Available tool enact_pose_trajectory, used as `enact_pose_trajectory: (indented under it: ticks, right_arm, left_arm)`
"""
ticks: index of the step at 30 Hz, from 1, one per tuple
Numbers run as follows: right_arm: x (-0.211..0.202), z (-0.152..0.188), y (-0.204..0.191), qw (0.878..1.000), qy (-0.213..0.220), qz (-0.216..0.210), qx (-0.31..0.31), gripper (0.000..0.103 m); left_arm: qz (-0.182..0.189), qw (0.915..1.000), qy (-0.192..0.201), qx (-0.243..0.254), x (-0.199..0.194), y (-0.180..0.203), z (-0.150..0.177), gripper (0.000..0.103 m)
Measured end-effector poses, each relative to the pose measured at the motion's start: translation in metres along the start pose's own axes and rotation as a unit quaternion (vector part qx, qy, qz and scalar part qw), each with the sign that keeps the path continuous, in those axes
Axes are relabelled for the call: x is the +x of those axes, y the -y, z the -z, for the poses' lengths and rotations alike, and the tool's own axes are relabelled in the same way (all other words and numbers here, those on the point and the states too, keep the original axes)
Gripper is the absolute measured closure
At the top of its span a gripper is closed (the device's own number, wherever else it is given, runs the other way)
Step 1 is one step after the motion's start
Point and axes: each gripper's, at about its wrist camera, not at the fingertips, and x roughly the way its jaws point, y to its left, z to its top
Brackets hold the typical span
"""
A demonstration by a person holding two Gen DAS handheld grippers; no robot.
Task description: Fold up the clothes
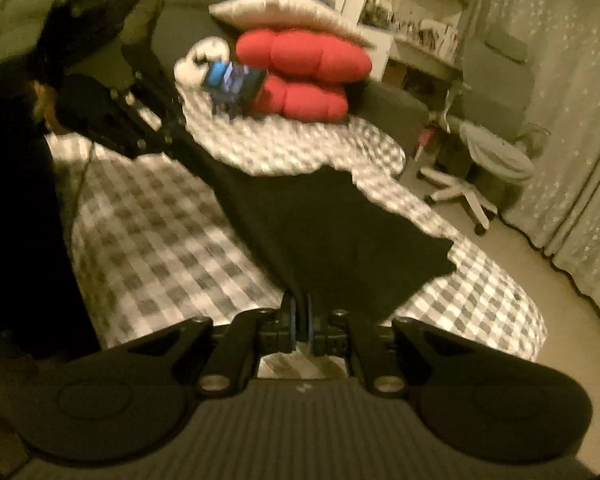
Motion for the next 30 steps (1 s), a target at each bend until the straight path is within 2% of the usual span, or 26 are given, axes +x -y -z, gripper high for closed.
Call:
enact_pose_trajectory:
  ticks: [5, 10, 13, 17, 21, 30]
  right_arm:
    - [-0.019, -0.005, 0.007, 0.998, 0.051, -0.006, 0.029, 0.098]
    - [0.001, -0.007, 0.006, 0.999, 0.024, 0.01, 0.02, 0.097]
    - [0.004, -0.009, 0.01, 0.999, 0.026, 0.016, 0.023, 0.097]
    - [0.006, -0.012, 0.018, 0.998, 0.04, 0.021, 0.037, 0.097]
    - [0.02, -0.017, 0.023, 0.998, 0.032, 0.047, 0.04, 0.097]
    - [0.042, -0.025, 0.045, 0.995, 0.02, 0.068, 0.065, 0.097]
  left_arm:
    - [0.014, 0.9988, 0.038, -0.03, -0.016, -0.014, -0.003, 0.099]
    - [-0.001, 0.9999, 0.002, -0.016, 0.004, -0.009, -0.001, 0.099]
    - [0.002, 0.9998, 0.005, -0.021, 0.003, -0.012, -0.002, 0.098]
    - [-0.009, 0.999, -0.006, -0.044, 0.012, -0.023, -0.006, 0.098]
    - [-0.011, 0.997, -0.019, -0.074, 0.025, -0.033, -0.014, 0.097]
    - [0.015, 0.9898, -0.027, -0.139, 0.047, -0.066, -0.02, 0.096]
